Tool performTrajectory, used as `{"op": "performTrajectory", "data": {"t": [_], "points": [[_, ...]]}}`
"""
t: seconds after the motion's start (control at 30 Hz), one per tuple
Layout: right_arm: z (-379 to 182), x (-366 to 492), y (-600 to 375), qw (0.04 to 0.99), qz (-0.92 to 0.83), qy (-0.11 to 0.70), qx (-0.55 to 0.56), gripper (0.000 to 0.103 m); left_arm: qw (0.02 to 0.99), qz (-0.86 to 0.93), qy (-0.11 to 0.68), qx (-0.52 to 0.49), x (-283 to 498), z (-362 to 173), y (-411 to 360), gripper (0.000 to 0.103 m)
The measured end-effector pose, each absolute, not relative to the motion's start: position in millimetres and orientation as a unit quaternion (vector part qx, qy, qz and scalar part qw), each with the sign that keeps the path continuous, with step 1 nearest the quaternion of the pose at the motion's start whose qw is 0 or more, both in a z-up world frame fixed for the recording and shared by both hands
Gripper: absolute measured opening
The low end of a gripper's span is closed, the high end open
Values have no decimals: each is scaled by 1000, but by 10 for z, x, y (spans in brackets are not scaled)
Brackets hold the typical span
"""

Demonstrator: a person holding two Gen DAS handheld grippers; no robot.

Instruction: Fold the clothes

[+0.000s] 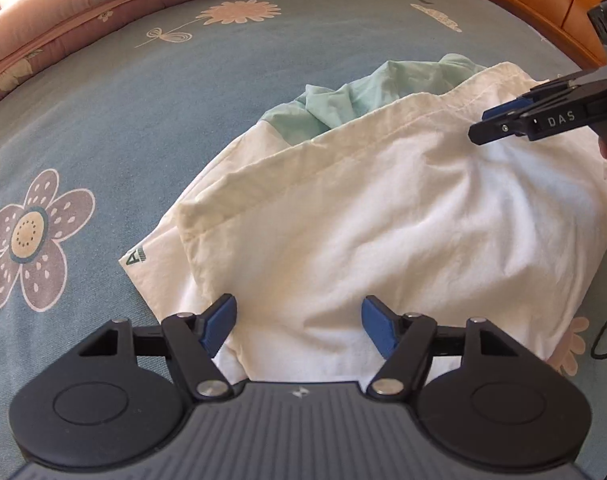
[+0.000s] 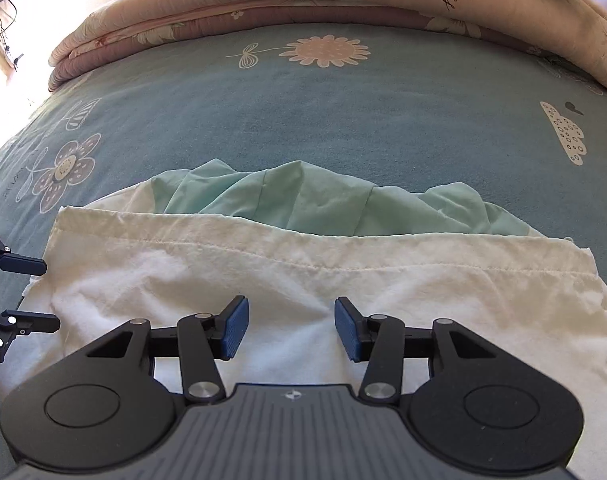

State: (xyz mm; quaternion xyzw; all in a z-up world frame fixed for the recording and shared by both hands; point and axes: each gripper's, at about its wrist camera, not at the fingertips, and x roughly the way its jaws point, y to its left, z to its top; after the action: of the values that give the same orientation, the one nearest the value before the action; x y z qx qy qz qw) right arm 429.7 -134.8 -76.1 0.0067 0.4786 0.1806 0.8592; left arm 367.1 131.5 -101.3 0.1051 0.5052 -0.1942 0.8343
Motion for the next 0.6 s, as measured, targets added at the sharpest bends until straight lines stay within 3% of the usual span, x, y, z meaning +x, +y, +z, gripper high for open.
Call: {"op": "performTrajectory", "data": {"t": [0.2, 0.27, 0.43, 0.5, 0.57, 0.6], "points": [[-574, 3930, -1974, 777, 299, 533, 150, 72, 774, -301, 553, -71, 3643, -697, 555, 73], [-687, 3848, -2148, 736, 329, 554, 207, 73, 742, -316, 575, -139, 3678, -807, 346, 74], [-1205, 3926, -2429, 682, 328, 582, 298, 75, 713, -279, 616, -187, 3733, -1260, 144, 75], [-1368, 3946, -2486, 676, 332, 578, 313, 70, 705, -268, 621, -212, 3763, -1379, 197, 74], [-1447, 3926, -2592, 675, 327, 578, 322, 53, 695, -259, 626, -241, 3810, -1441, 280, 73], [-1450, 3915, -2660, 676, 326, 577, 322, 43, 693, -257, 627, -246, 3825, -1455, 324, 67]]}}
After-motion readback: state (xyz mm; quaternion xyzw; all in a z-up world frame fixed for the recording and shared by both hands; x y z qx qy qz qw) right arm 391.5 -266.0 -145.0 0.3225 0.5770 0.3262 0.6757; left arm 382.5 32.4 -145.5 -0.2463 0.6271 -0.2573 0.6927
